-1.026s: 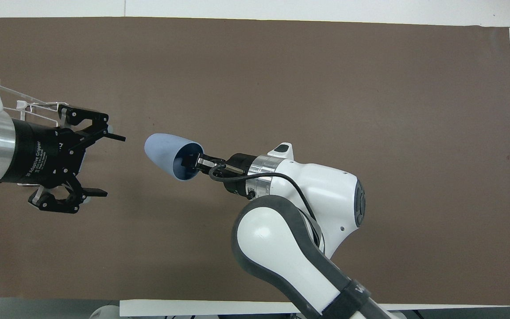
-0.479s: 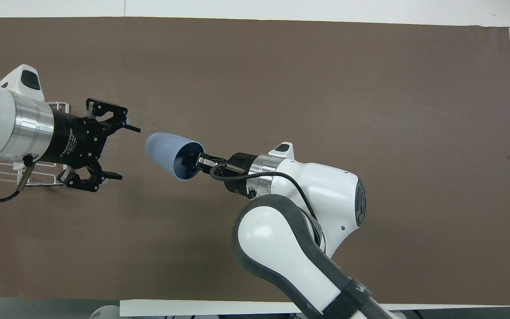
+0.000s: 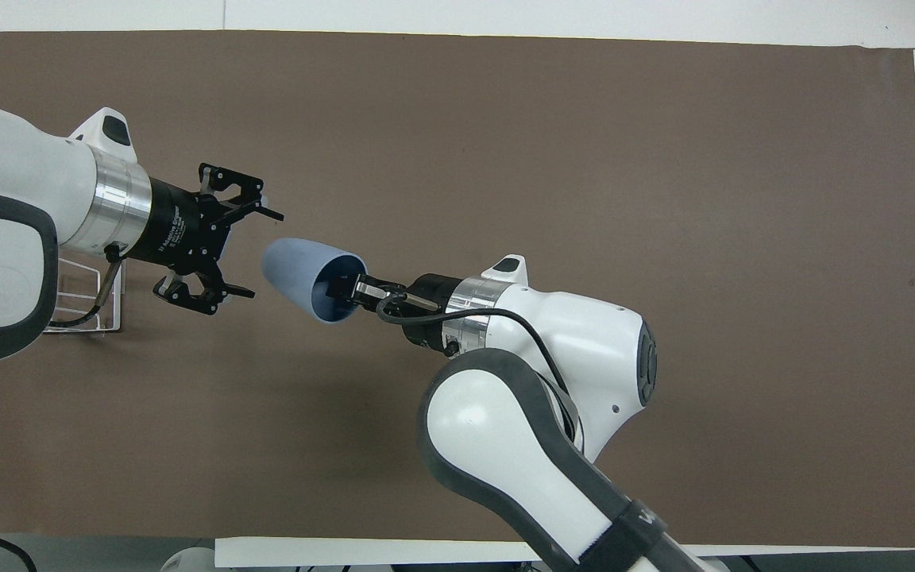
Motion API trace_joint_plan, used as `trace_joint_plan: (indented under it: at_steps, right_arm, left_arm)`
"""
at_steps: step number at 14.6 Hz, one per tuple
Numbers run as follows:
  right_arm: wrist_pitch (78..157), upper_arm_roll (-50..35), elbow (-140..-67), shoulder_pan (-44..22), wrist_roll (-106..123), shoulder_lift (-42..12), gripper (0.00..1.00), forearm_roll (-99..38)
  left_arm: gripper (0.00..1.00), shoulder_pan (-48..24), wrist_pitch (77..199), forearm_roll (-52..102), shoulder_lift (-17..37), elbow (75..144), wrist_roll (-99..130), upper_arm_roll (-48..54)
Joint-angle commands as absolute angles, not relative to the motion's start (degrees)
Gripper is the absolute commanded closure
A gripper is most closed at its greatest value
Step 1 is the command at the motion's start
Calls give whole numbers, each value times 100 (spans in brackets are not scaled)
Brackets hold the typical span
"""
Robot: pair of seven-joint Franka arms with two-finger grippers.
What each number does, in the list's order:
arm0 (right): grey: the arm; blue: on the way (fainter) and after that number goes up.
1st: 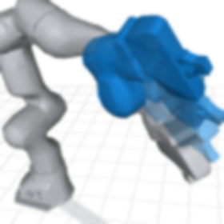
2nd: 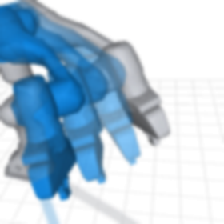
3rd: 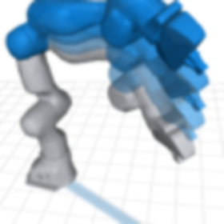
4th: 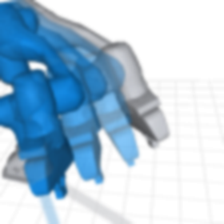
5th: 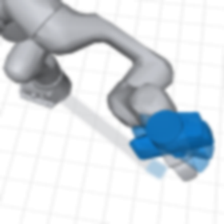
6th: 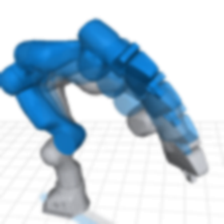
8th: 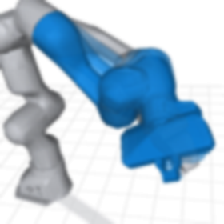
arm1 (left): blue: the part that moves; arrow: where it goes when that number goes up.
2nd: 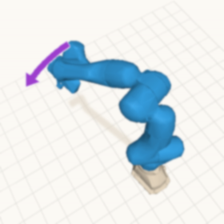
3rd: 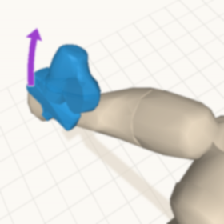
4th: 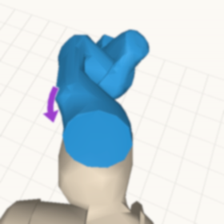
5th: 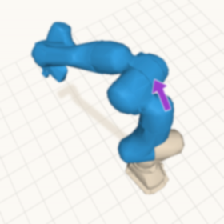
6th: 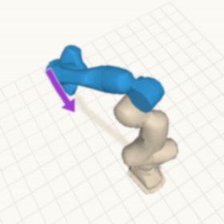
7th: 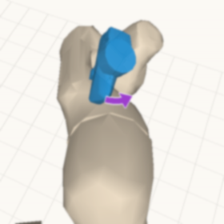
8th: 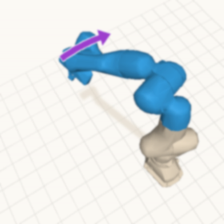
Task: Hang cup on cup holder
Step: 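Reach the left gripper to the cup while the right gripper holds it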
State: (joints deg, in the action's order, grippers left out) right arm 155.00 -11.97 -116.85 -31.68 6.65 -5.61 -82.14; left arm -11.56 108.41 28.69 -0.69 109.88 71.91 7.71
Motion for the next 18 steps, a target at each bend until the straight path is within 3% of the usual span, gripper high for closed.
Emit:
trace_joint_plan:
  at_steps: [1,3,4,5,12,13,14,18]
  right_arm:
    - [15381,-1222,-11716,-3094,615,-475,100,-8165]
    - [15381,-1222,-11716,-3094,615,-483,100,-8165]
    - [15381,-1222,-11716,-3094,615,-475,100,-8165]
    - [15381,-1222,-11716,-3094,615,-483,100,-8165]
    - [15346,-1222,-11716,-3059,607,-475,99,-8165]
    - [15354,-1222,-11707,-3059,598,-475,71,-8165]
    - [15389,-1222,-11707,-3076,580,-475,1,-8174]
    - [15197,-1222,-11698,-2901,589,-466,0,-8165]
  left_arm:
    - [0,-1309,11048,3102,-9,11004,7128,756]
    - [4,-1397,10960,3129,-9,10986,7146,747]
    - [75,-1458,10934,3129,-17,10986,7163,738]
    - [100,-1485,10925,3120,-18,11004,7154,738]
    - [100,-1494,10828,3120,-9,10960,7163,729]
    - [100,-1494,10819,3120,-9,10960,7172,729]
    - [100,-1503,10811,3120,-9,10960,7172,729]
    - [100,-1485,10802,3111,-9,10951,7172,729]
